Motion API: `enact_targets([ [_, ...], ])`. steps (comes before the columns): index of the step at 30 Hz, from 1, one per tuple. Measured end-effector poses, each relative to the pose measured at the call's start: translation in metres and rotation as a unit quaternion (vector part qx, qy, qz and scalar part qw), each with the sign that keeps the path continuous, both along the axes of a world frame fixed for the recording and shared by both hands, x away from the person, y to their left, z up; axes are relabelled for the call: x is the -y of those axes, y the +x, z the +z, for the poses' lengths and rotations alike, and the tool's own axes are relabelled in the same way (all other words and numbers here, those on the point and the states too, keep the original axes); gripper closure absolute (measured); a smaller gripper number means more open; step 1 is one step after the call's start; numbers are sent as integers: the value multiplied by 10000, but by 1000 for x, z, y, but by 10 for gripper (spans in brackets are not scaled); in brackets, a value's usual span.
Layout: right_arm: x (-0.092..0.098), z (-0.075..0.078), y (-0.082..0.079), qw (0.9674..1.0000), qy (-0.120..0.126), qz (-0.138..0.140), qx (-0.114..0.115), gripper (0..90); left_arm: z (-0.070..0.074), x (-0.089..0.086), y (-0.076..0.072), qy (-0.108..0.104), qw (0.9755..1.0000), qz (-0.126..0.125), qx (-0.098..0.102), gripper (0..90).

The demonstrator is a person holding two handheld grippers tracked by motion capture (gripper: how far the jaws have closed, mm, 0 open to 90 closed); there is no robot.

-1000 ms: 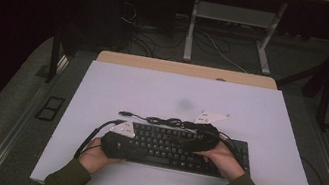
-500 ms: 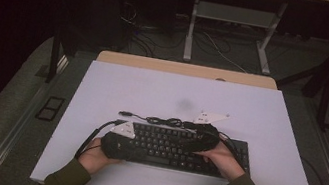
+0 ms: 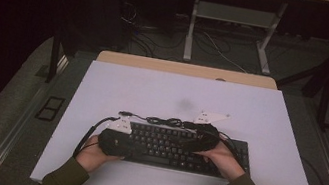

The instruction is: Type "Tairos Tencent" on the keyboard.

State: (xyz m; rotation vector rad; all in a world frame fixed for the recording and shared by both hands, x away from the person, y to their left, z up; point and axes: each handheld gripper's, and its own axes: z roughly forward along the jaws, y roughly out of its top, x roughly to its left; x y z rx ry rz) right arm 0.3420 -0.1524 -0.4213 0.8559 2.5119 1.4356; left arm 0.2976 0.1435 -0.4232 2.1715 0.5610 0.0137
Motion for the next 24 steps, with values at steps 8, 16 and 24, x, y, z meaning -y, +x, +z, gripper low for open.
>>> enact_targets([
  [8,0,0,0,10000,-9,8,-8,217,2,-1,2,-48,9999,123,5,654],
  [16,0,0,-1,10000,-14,10,-55,211,4,-3,8,-121,9989,450,107,396],
  [24,5,4,-2,9998,-44,74,-195,172,2,-4,11,-129,9978,629,179,308],
])
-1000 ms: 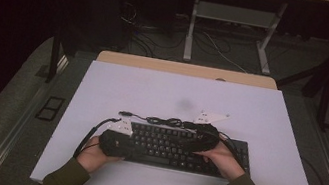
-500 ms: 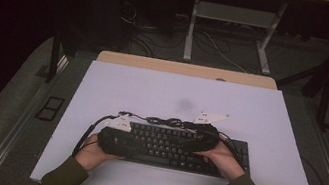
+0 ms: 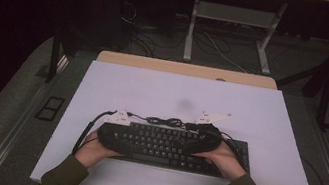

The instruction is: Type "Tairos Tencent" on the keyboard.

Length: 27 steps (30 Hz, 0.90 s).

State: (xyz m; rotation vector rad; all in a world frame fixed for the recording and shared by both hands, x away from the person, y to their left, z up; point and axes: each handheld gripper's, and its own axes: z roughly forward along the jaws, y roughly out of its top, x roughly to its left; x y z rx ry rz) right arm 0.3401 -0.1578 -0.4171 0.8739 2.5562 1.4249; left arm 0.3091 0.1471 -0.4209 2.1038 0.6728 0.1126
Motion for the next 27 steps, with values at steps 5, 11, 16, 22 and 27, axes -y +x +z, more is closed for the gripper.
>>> enact_targets([
  [5,4,2,0,10000,31,-51,-39,172,0,-1,1,7,10000,47,36,275],
  [11,9,3,-1,9999,90,-122,-61,228,0,0,0,16,10000,55,34,272],
  [16,15,4,-4,9997,151,-201,-24,302,0,0,1,14,10000,54,39,271],
  [22,20,7,-6,9996,161,-215,11,378,0,0,0,7,10000,61,51,269],
  [27,22,8,-11,9997,97,-212,78,442,0,0,0,-11,10000,80,50,263],
])
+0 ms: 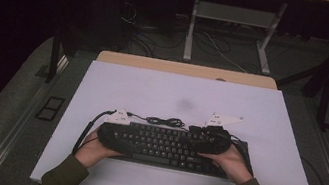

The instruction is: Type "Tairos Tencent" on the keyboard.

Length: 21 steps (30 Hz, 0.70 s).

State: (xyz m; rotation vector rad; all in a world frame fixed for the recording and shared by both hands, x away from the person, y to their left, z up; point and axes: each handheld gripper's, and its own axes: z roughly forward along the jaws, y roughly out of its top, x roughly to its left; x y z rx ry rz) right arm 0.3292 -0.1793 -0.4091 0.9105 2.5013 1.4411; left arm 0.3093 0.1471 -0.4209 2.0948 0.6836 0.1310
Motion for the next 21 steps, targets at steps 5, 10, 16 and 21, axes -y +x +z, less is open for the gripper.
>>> enact_targets([
  [5,4,0,-1,9999,73,100,-76,556,0,0,0,-4,10000,9,20,254],
  [10,10,-2,-5,9998,71,177,-116,699,0,-1,0,-42,10000,32,24,240],
  [16,20,-6,-11,9995,-9,270,-190,860,0,-1,1,-16,10000,55,61,207],
  [21,27,-7,-17,9990,-51,375,-247,890,0,-1,1,-24,9999,93,69,200],
])
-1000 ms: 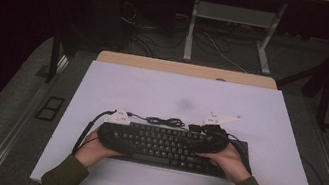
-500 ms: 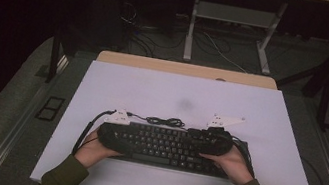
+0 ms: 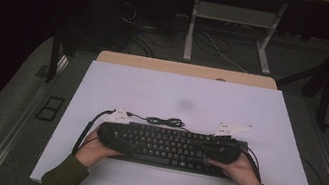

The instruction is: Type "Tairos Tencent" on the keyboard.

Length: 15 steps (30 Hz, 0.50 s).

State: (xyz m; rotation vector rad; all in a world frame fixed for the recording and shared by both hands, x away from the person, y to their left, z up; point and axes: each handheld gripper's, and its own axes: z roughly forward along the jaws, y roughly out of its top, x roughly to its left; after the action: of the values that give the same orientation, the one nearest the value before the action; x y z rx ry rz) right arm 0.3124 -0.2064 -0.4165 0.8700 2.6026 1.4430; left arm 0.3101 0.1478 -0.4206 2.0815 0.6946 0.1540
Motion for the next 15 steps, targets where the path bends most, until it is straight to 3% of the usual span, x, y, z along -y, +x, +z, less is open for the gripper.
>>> enact_targets([
  [15,3,-12,-8,9992,-290,211,-171,891,-1,1,1,22,10000,11,24,199],
])
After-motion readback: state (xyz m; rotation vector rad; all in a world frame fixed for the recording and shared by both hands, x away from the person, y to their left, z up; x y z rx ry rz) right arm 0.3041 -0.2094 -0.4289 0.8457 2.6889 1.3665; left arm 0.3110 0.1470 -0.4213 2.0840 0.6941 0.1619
